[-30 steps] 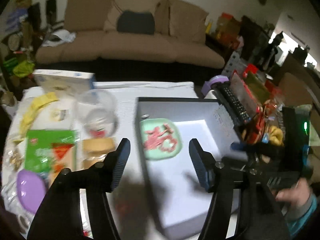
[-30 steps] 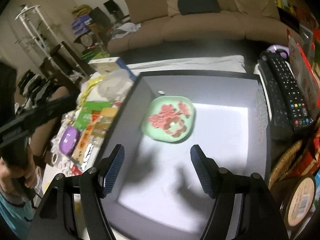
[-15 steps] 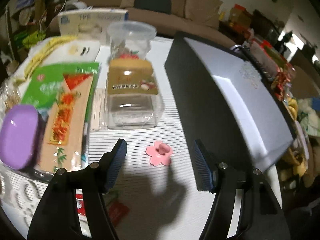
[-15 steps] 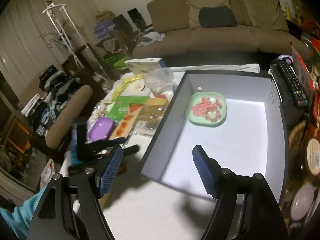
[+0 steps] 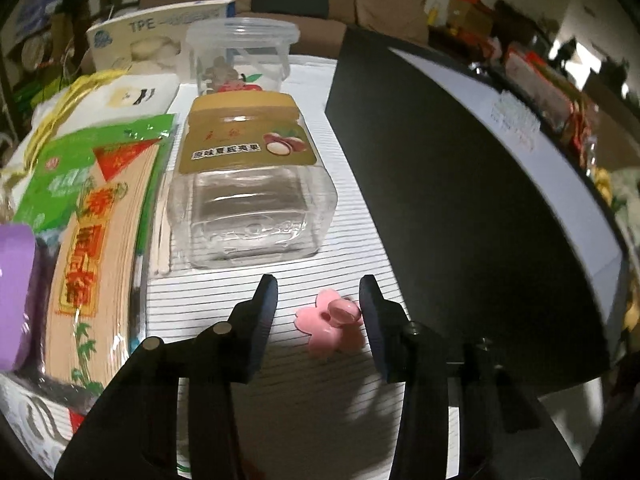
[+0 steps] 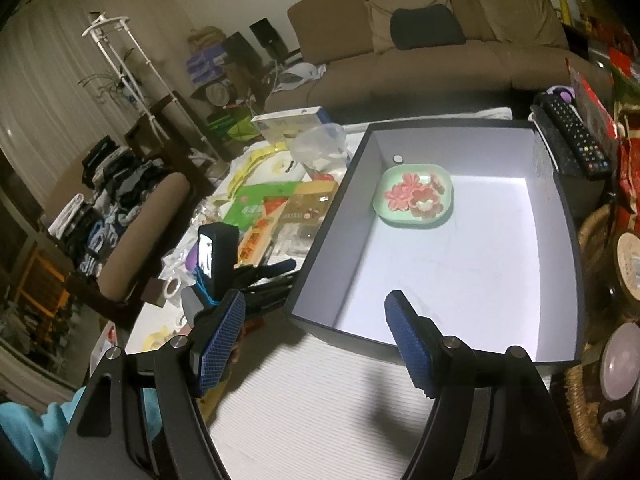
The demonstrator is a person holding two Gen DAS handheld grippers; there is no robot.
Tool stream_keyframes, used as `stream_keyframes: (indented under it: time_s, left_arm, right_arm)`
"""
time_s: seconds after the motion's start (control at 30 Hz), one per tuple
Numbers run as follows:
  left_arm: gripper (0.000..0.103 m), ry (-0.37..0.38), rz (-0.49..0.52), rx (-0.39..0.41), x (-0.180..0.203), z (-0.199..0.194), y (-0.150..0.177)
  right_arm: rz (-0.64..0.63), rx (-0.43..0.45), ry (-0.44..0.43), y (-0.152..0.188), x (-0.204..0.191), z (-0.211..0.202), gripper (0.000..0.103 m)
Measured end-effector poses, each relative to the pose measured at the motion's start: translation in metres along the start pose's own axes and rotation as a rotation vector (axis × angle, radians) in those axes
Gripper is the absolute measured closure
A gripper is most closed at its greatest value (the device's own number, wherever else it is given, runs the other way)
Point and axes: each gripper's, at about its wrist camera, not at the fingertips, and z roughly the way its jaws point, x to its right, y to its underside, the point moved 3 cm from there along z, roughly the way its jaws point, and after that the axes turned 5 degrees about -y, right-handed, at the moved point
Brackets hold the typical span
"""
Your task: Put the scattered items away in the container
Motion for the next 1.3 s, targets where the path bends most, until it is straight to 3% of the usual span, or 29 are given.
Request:
stream_keyframes:
  time_s: [0.13,0.17,0.2,0.3,0.37,0.63,0.77,0.83,0.9,1.13,1.3]
  left_arm:
    - [0.066,-0.011,0.034,-0.014,0.006,0.007,0.002]
    - [0.081,-0.008,0.035,-0.02,0.007,0.008,0.002]
    - [0.089,-0.015,0.035,-0.03,0.008,0.01,0.001]
    - [0.09,0.028,-0.023,-0.046,0.002,0.009,-0.003]
    - [0.098,0.047,-0.075,-0.045,-0.007,0.002,-0.006]
    - [0.098,0.141,-0.143,0.041,-0.031,-0.09,-0.022]
    - [0.098,0.27,-0.182,0.099,-0.028,-0.152,-0.031]
    - [0.098,0.351,-0.236,0.121,-0.026,-0.18,-0.034]
    - [0.098,0.458,-0.317,0.127,-0.027,-0.198,-0.034]
    - [0.098,0.822,-0.532,0.05,-0.016,-0.206,-0.016]
    - [0.098,1.168,-0.659,-0.031,-0.009,-0.203,-0.002]
  right_arm:
    - [0.009,-0.007,-0.008,0.003,0.002,0.005,0.028]
    - [0.009,-0.009,-0.009,0.004,0.002,0.005,0.028]
    - [0.009,-0.011,-0.007,0.005,0.002,0.006,0.028]
    - [0.011,-0.017,-0.007,0.007,0.002,0.007,0.028]
    - [0.012,-0.023,-0.004,0.009,0.001,0.008,0.028]
    - [-0.003,-0.037,-0.043,0.017,-0.017,0.02,0.028]
    - [0.039,-0.021,-0.165,0.021,-0.032,0.025,0.028]
    - [0.062,0.005,-0.242,0.021,-0.042,0.025,0.028]
    - [0.028,0.04,-0.263,0.022,-0.059,0.022,0.028]
    - [-0.208,0.17,-0.208,0.028,-0.112,0.001,0.028]
    - [-0.253,0.235,-0.372,0.035,-0.107,-0.027,0.027]
